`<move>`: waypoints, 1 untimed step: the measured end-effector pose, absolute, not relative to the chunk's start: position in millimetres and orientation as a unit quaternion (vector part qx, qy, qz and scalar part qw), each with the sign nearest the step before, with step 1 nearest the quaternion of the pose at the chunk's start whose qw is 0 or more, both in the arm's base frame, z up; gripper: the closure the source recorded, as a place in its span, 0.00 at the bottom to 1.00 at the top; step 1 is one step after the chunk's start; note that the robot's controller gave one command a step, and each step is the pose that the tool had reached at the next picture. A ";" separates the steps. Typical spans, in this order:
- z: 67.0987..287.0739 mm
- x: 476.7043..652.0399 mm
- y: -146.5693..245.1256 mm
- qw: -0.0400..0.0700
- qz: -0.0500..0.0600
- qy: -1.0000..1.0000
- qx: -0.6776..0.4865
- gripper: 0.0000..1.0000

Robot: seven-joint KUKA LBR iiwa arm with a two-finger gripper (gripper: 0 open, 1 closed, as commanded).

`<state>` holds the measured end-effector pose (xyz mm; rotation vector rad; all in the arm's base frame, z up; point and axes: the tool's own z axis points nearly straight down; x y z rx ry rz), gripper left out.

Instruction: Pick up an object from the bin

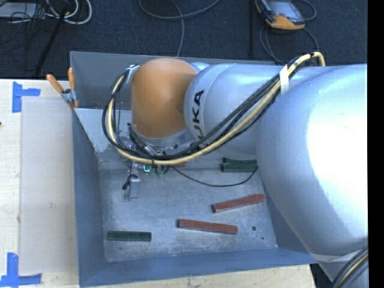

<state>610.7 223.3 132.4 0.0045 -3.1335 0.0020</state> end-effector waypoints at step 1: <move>169.3 609.1 201.8 -0.002 0.000 -0.999 0.034 0.00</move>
Offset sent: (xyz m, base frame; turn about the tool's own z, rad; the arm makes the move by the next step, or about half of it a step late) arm -0.0024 -0.0209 0.0356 -0.0661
